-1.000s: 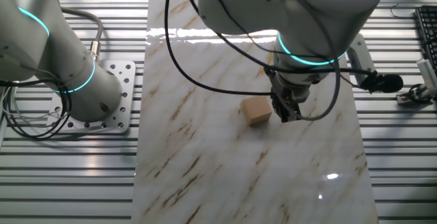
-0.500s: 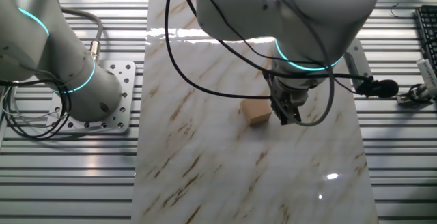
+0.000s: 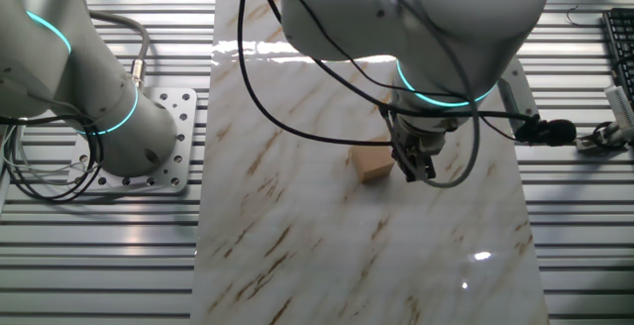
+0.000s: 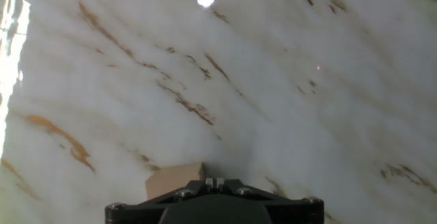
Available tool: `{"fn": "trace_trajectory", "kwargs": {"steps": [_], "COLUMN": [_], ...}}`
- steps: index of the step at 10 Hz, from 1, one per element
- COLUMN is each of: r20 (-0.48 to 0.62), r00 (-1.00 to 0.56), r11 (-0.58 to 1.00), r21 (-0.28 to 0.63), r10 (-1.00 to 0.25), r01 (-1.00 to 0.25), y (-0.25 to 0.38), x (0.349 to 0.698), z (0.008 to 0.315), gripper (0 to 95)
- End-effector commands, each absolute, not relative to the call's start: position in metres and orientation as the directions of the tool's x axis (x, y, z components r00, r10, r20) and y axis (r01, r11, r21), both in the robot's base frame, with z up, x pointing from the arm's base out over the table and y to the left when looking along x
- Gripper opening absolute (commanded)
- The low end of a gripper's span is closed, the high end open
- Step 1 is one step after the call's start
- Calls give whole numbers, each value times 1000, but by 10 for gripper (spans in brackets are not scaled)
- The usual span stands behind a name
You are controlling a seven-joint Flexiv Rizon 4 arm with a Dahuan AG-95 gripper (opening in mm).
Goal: Use the gripper to push the small block from left to right
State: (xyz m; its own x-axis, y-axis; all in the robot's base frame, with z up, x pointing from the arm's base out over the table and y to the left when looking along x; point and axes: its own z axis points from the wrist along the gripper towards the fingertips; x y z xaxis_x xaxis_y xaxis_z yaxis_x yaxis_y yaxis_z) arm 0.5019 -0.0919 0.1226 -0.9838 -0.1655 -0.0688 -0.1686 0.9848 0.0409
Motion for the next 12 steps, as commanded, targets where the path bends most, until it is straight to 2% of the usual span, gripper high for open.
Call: {"fn": "trace_trajectory", "kwargs": {"steps": [1, 8, 12], "r20": [-78, -85, -49], "r00": [-985, -985, -986], "r11": [985, 986, 985], "r21": [68, 57, 60], "r10": [-156, -151, -157], "r01": [-162, -156, -160], "y": [-91, -91, -91], "x": [500, 500, 500], "z": [124, 124, 124], "gripper": [0, 0, 0]}}
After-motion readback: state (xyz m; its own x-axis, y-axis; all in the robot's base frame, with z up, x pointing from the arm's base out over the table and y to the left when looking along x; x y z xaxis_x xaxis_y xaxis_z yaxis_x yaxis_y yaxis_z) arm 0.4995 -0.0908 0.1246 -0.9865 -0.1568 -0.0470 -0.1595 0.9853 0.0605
